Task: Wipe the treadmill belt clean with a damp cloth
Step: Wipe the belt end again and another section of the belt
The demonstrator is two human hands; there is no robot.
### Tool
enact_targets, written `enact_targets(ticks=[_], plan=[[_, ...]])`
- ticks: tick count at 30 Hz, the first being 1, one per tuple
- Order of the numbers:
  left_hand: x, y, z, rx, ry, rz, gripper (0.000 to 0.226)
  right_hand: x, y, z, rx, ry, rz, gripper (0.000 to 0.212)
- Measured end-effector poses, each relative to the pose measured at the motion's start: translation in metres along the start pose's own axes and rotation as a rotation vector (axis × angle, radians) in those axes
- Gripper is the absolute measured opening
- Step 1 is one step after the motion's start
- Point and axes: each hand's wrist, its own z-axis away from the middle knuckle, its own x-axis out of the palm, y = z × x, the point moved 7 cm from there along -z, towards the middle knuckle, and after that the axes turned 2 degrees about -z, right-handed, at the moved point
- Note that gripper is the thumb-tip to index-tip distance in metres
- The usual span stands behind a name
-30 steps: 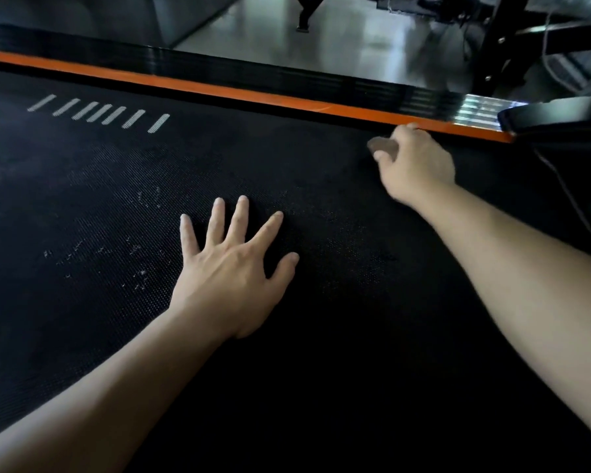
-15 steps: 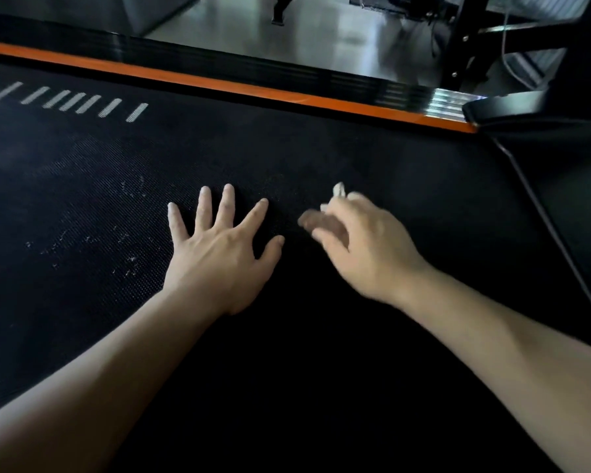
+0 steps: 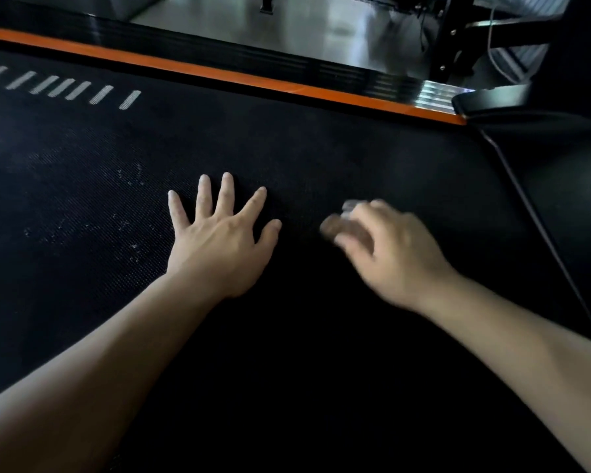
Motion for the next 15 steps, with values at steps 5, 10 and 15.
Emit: enact_targets(ticks=[5, 10, 15], plan=[[0.000, 0.000, 0.000, 0.002, -0.009, -0.013, 0.068, 0.000, 0.003, 0.003, 0.164, 0.103, 0.067, 0.030], [-0.003, 0.001, 0.002, 0.003, 0.011, 0.006, 0.068, 0.003, -0.049, 0.053, -0.108, -0.103, -0.071, 0.037], [-0.010, 0.010, 0.013, 0.095, 0.047, 0.076, 0.062, -0.014, 0.024, 0.026, 0.211, 0.090, 0.110, 0.029]])
